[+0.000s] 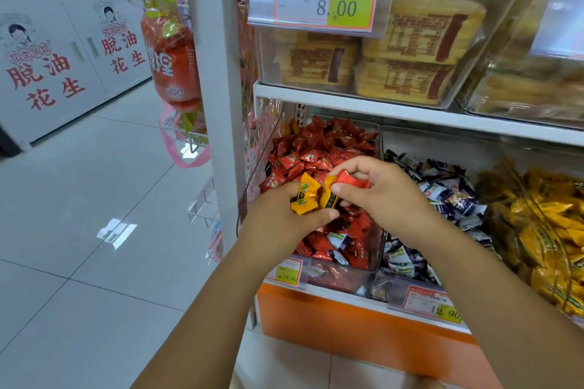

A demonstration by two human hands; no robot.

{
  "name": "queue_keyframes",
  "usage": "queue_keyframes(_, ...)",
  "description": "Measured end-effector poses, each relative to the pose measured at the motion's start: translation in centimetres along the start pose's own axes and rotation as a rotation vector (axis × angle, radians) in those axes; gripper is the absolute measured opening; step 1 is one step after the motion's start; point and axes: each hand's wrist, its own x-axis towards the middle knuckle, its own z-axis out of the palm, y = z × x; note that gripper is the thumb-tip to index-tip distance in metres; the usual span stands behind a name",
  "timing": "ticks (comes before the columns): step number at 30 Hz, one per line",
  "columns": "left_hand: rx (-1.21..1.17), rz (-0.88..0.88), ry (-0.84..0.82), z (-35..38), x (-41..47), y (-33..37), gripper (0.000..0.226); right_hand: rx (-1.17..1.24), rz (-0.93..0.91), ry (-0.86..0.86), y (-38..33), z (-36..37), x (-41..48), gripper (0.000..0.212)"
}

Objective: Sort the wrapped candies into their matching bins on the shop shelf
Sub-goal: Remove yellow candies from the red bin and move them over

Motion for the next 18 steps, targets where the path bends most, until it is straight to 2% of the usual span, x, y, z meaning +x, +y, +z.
queue_keyframes(3,0.027,-0.031,0.036,0.1,0.3,-0.2,0.017,0.106,0.03,-0.018,-0.2,0.4,0.1,0.016)
queue_keyframes(4,0.033,-0.042,0.048,0.0,0.3,-0.3,0.015,0.069,0.011,0.001,0.0,0.5,0.2,0.018)
queue_keyframes(5,0.035,-0.049,0.062,-0.2,0.3,-0.5,0.015,-0.055,-0.035,0.032,0.2,0.3,0.3,0.02)
queue_keyframes(7,0.019,-0.055,0.102,-0.7,0.2,-0.7,0.019,-0.464,-0.161,0.072,0.1,-0.3,0.4,0.026)
queue_keyframes(8,0.013,-0.058,0.124,-0.9,0.2,-0.7,0.023,-0.599,-0.213,0.042,-0.1,-0.6,0.3,0.023)
queue_keyframes(10,0.003,-0.062,0.15,-1.5,0.0,-0.7,0.027,-0.662,-0.168,-0.161,-0.7,-0.9,-0.2,0.014)
queue_keyframes(11,0.001,-0.065,0.153,-1.7,-0.1,-0.7,0.027,-0.691,-0.112,-0.295,-0.8,-0.7,-0.6,0.015)
queue_keyframes(13,-0.002,-0.069,0.155,-2.0,-0.3,-0.7,0.028,-0.898,-0.09,-0.496,-0.3,0.2,-0.8,0.025)
queue_keyframes(16,-0.006,-0.065,0.156,-2.0,-0.4,-0.7,0.025,-1.091,-0.068,-0.535,1.0,1.2,-0.6,0.039)
queue_keyframes(18,0.01,-0.067,0.152,-1.9,-0.4,-0.8,0.023,-1.159,-0.091,-0.499,1.5,1.6,-0.5,0.038)
